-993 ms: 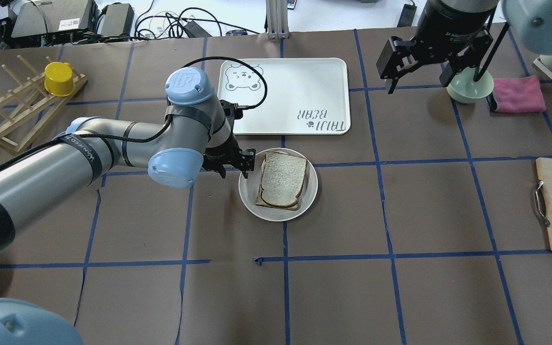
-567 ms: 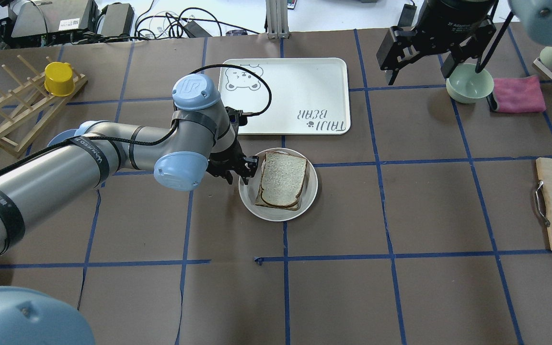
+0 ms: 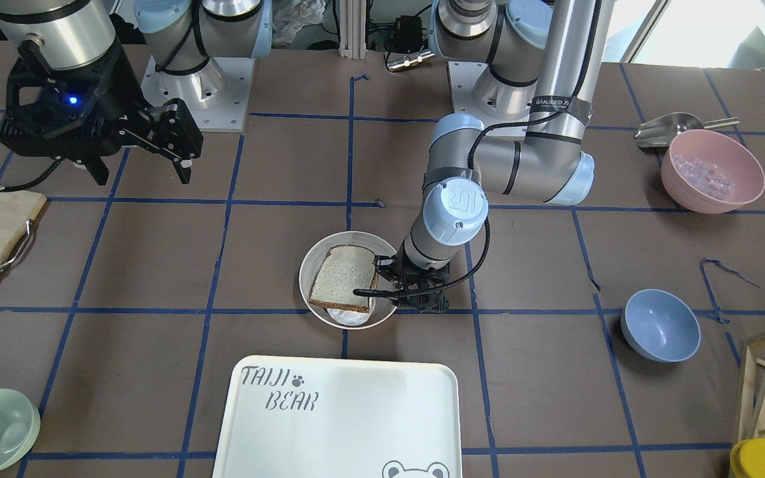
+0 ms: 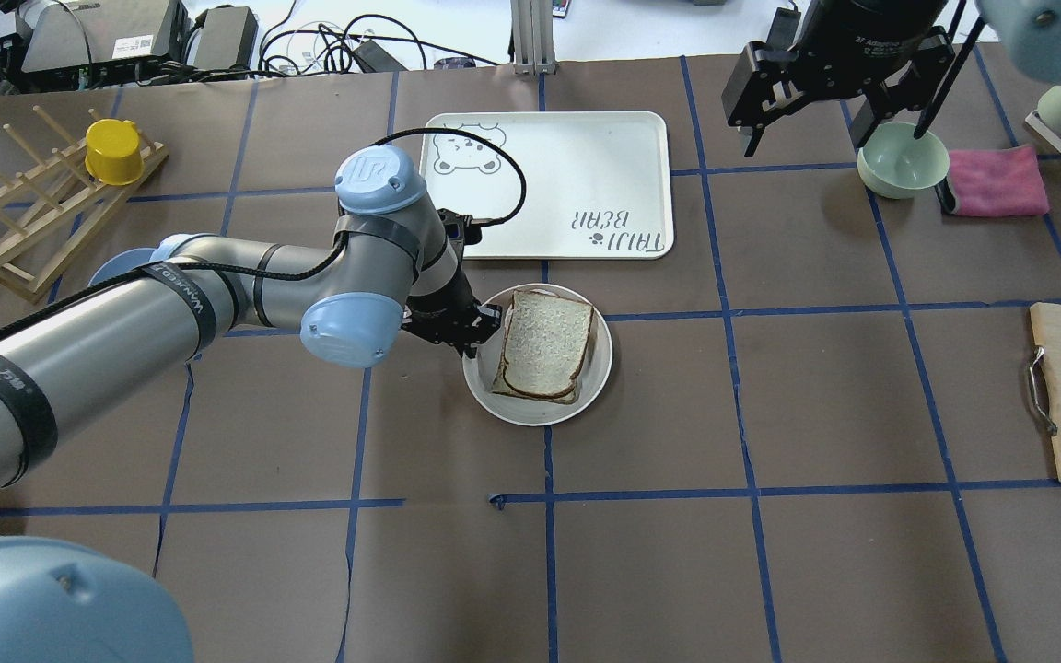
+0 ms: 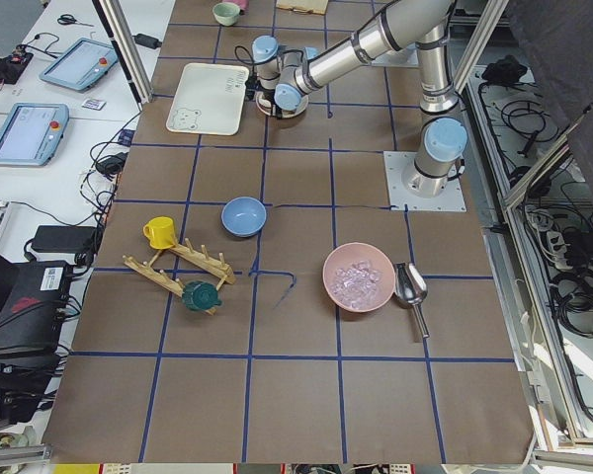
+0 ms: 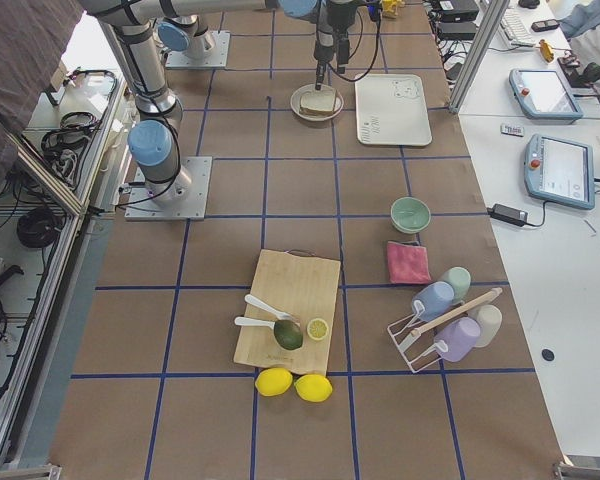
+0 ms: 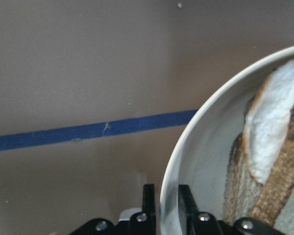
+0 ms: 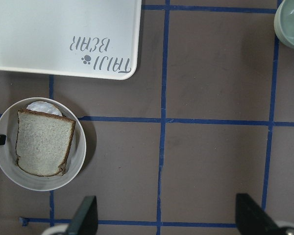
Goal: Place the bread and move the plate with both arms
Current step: 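Slide the plate with the left gripper onto the white bear tray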
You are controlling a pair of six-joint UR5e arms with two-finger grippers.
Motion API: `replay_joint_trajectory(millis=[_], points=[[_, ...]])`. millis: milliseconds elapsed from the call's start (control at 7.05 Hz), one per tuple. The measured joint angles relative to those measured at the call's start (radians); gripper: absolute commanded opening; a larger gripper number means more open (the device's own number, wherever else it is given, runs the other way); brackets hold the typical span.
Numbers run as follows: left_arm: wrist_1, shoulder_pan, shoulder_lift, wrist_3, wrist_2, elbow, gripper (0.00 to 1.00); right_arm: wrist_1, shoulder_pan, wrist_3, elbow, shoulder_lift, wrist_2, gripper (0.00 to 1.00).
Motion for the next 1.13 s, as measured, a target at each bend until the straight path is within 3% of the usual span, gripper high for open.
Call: replay_joint_trajectory(millis=[425, 1134], points=[[-0.021, 0.027, 0.03, -0.019, -0.044, 0.028, 0.0, 0.017, 0.014, 0.071, -0.012, -0.012, -0.024, 1.0], [-0.18, 0.099, 0.047, -0.054, -0.123, 0.193, 0.0, 0.018, 0.025, 0.075, -0.02, -0.023, -0.031, 1.0]])
